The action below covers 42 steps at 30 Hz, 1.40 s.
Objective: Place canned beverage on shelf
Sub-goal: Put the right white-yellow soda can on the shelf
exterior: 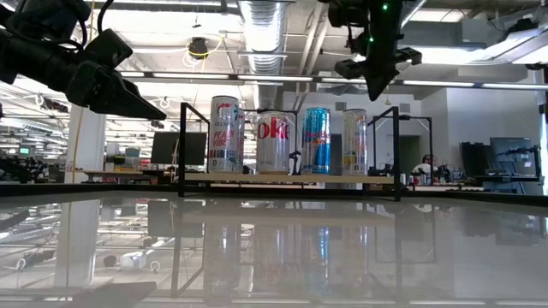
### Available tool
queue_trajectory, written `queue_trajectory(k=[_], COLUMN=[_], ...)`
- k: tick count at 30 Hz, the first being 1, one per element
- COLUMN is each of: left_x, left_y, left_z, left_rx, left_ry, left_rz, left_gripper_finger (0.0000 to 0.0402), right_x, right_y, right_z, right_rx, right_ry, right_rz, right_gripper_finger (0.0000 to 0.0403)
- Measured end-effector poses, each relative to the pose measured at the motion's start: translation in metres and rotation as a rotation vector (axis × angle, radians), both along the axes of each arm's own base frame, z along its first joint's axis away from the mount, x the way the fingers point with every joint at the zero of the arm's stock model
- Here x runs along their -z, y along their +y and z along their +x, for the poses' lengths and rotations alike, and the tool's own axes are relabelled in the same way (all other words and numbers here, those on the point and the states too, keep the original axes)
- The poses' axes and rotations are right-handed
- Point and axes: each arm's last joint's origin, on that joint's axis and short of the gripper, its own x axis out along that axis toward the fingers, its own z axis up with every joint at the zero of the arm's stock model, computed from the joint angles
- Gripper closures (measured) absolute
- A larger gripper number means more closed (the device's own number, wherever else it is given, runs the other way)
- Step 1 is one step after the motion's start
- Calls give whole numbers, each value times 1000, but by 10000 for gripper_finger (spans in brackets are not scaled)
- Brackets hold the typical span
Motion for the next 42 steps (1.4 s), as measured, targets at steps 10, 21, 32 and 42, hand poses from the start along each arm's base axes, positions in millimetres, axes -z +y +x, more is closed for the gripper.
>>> queue_trajectory(k=[10,21,32,42], left_x=[1,1,1,1], left_y=[0,0,0,0], left_z=[0,0,0,0], left_rx=[1,3,3,3], left_ry=[10,12,13,13], left_rz=[1,7,7,7], left_gripper_finger=[127,127,127,127], right_x=[13,19,17,17], right_y=[-17,-21,-23,-23], right_z=[-4,-2,2,3], right_rx=[24,-8,-32,-37], right_ry=[-14,-38,-78,-85], right_rz=[52,71,59,59], right_gripper_finger=[388,386,384,383])
